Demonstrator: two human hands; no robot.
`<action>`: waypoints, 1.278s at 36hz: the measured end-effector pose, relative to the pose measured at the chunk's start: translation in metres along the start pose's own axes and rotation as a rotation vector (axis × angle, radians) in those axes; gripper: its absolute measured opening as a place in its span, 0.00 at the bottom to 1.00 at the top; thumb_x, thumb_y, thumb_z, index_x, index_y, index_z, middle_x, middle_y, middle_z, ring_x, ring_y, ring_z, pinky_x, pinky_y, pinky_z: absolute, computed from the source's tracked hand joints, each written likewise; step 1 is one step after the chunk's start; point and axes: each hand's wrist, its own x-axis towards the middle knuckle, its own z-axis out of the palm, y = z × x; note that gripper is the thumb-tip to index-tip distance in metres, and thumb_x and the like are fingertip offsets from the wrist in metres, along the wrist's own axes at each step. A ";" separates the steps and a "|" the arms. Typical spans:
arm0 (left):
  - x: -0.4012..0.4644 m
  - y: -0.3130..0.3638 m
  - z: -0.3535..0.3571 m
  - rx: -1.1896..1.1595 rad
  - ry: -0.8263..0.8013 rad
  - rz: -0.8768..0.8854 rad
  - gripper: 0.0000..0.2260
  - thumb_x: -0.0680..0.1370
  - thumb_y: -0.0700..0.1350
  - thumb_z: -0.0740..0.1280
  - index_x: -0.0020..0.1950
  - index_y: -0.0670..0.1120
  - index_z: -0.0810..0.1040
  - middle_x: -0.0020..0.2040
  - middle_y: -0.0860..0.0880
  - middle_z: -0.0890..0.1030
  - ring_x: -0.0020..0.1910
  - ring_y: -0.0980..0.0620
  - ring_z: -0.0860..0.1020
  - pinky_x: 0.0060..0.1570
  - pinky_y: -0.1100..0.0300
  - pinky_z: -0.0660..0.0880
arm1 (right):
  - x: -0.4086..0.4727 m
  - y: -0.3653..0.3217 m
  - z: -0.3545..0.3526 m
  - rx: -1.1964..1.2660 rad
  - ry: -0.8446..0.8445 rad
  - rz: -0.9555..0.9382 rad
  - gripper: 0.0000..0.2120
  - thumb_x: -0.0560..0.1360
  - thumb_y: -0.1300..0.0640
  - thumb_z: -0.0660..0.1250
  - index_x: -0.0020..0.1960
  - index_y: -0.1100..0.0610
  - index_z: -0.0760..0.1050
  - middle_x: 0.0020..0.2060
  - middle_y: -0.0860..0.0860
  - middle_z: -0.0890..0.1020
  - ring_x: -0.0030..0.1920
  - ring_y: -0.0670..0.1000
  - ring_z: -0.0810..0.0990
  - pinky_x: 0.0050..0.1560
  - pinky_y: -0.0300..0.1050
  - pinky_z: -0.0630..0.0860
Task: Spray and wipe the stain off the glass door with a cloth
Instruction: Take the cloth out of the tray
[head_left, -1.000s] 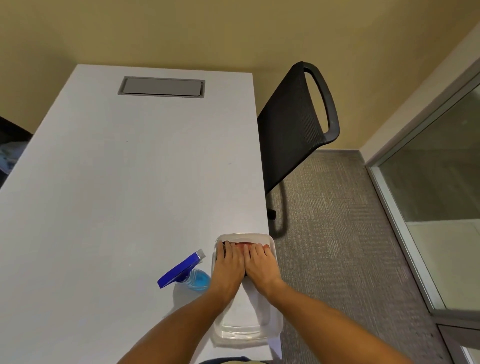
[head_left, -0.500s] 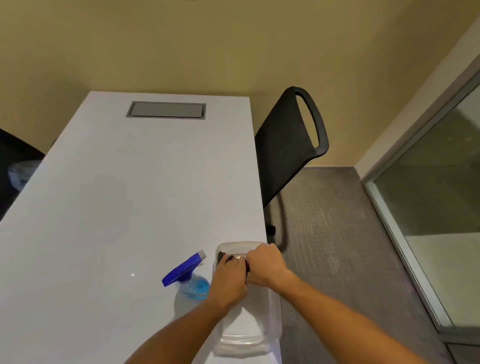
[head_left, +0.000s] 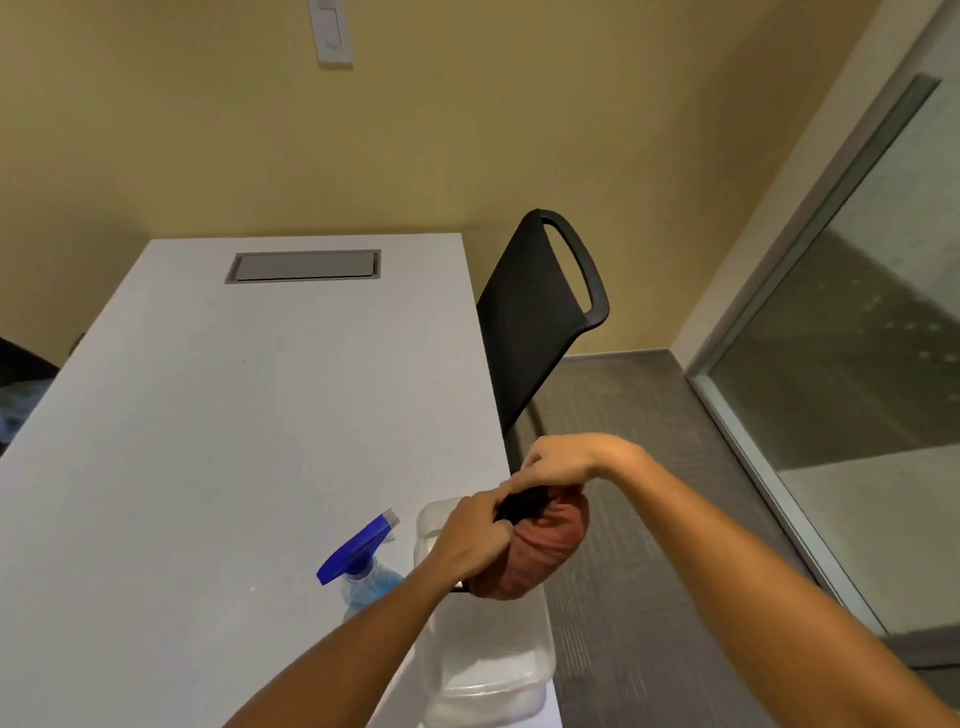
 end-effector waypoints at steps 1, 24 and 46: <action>-0.001 0.004 -0.001 -0.065 -0.018 -0.019 0.10 0.80 0.42 0.61 0.57 0.48 0.80 0.52 0.46 0.83 0.51 0.46 0.80 0.55 0.54 0.76 | -0.004 0.003 -0.005 0.071 0.001 0.011 0.29 0.73 0.30 0.64 0.52 0.54 0.85 0.48 0.51 0.86 0.46 0.51 0.85 0.54 0.49 0.81; -0.005 0.043 0.053 -0.638 -0.499 0.001 0.24 0.75 0.55 0.73 0.69 0.49 0.75 0.62 0.49 0.83 0.63 0.49 0.81 0.69 0.47 0.74 | -0.063 0.100 0.047 0.592 0.907 0.206 0.08 0.76 0.47 0.72 0.50 0.49 0.83 0.40 0.44 0.83 0.44 0.43 0.80 0.42 0.40 0.72; -0.016 0.150 0.143 -0.323 -0.933 -0.171 0.16 0.84 0.49 0.58 0.60 0.46 0.83 0.57 0.42 0.85 0.57 0.44 0.83 0.58 0.50 0.80 | -0.214 0.185 0.190 -0.675 0.746 -0.242 0.44 0.72 0.44 0.65 0.81 0.59 0.51 0.81 0.59 0.50 0.81 0.59 0.43 0.79 0.60 0.48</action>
